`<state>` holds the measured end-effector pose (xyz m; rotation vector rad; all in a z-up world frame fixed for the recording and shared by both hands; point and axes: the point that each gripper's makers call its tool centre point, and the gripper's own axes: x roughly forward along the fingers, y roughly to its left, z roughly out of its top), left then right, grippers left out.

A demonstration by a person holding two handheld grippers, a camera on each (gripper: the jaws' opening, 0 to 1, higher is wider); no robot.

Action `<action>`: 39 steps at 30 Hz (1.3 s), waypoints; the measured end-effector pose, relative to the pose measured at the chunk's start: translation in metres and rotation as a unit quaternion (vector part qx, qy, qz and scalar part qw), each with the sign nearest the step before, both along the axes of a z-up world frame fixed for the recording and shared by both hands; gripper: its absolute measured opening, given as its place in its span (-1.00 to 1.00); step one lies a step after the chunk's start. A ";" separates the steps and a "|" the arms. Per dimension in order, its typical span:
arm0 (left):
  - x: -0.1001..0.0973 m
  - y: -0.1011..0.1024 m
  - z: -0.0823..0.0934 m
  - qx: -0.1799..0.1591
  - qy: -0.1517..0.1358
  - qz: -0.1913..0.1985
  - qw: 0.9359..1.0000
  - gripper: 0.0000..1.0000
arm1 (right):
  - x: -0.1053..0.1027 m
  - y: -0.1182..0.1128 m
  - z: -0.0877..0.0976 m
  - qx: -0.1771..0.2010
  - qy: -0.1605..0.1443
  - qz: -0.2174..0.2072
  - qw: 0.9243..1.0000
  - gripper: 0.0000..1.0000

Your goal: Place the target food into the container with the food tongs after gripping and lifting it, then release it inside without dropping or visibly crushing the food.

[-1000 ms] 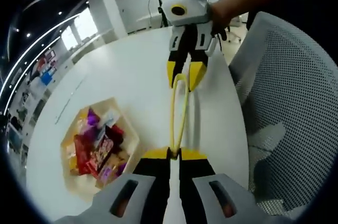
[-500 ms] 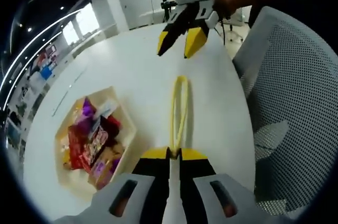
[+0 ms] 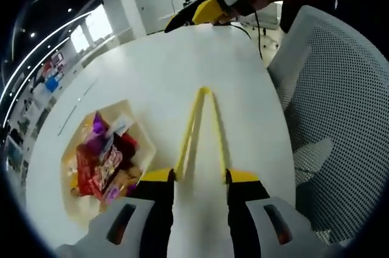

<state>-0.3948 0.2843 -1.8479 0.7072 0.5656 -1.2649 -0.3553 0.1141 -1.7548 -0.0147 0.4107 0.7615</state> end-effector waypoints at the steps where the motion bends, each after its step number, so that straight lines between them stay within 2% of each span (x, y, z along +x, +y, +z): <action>1: 0.000 -0.001 0.002 -0.014 0.003 0.004 1.000 -0.28 | -0.002 -0.002 -0.004 -0.005 0.007 0.001 1.000 0.27; 3: -0.001 0.001 0.006 -0.025 0.005 0.014 1.000 -0.05 | -0.003 -0.010 -0.009 -0.021 0.012 -0.004 1.000 0.25; 4: -0.002 0.003 0.006 -0.025 0.010 0.020 0.999 -0.03 | -0.004 -0.012 -0.010 -0.023 0.014 -0.005 1.000 0.29; 6: 0.000 0.008 0.012 -0.028 -0.002 0.030 0.999 -0.02 | -0.006 -0.019 -0.011 -0.026 0.017 -0.008 0.999 0.33; 8: -0.003 0.009 0.023 -0.066 0.013 0.053 0.996 0.06 | -0.009 -0.026 -0.012 -0.039 0.014 -0.013 0.999 0.34; 10: -0.005 0.017 0.035 -0.088 0.014 0.069 0.994 0.18 | -0.010 -0.033 -0.014 -0.048 0.017 -0.017 0.999 0.42; 13: 0.000 0.036 0.053 -0.113 0.005 0.107 0.988 0.16 | -0.014 -0.040 -0.015 -0.053 0.014 -0.009 0.998 0.48; 15: 0.014 0.055 0.063 -0.136 -0.001 0.154 0.979 0.46 | -0.016 -0.042 -0.014 -0.057 0.012 -0.004 0.998 0.51; 16: 0.017 0.063 0.065 -0.142 0.000 0.172 0.975 0.64 | -0.016 -0.047 -0.017 -0.070 0.013 -0.007 0.997 0.57; 17: 0.022 0.071 0.070 -0.161 0.007 0.194 0.968 0.83 | -0.015 -0.051 -0.018 -0.083 0.010 -0.007 0.996 0.62; 18: 0.026 0.080 0.073 -0.182 0.019 0.218 0.959 0.91 | -0.013 -0.054 -0.016 -0.085 0.007 -0.013 0.996 0.66; 20: 0.035 0.097 0.074 -0.201 0.028 0.254 0.946 0.99 | -0.009 -0.060 -0.013 -0.078 -0.007 -0.022 0.997 0.72; 21: 0.037 0.101 0.074 -0.198 0.027 0.262 0.944 0.99 | -0.009 -0.061 -0.014 -0.079 -0.010 -0.023 0.997 0.75; 23: 0.050 0.118 0.083 -0.214 0.012 0.297 0.930 0.99 | -0.006 -0.069 -0.021 -0.091 -0.004 -0.033 0.995 0.86; 25: 0.060 0.130 0.096 -0.232 -0.007 0.317 0.920 0.99 | -0.004 -0.077 -0.024 -0.106 -0.006 -0.048 0.993 0.99; 28: 0.068 0.140 0.109 -0.238 -0.031 0.320 0.917 0.99 | -0.005 -0.085 -0.024 -0.105 -0.009 -0.065 0.992 0.99; 32: 0.070 0.148 0.112 -0.242 -0.029 0.330 0.912 0.99 | -0.009 -0.091 -0.030 -0.113 0.010 -0.069 0.991 0.99; 36: 0.065 0.154 0.107 -0.243 -0.025 0.336 0.910 0.99 | -0.011 -0.095 -0.028 -0.114 -0.005 -0.075 0.991 0.99; 39: 0.060 0.157 0.101 -0.238 -0.020 0.340 0.910 0.99 | -0.012 -0.097 -0.026 -0.105 -0.002 -0.081 0.991 0.99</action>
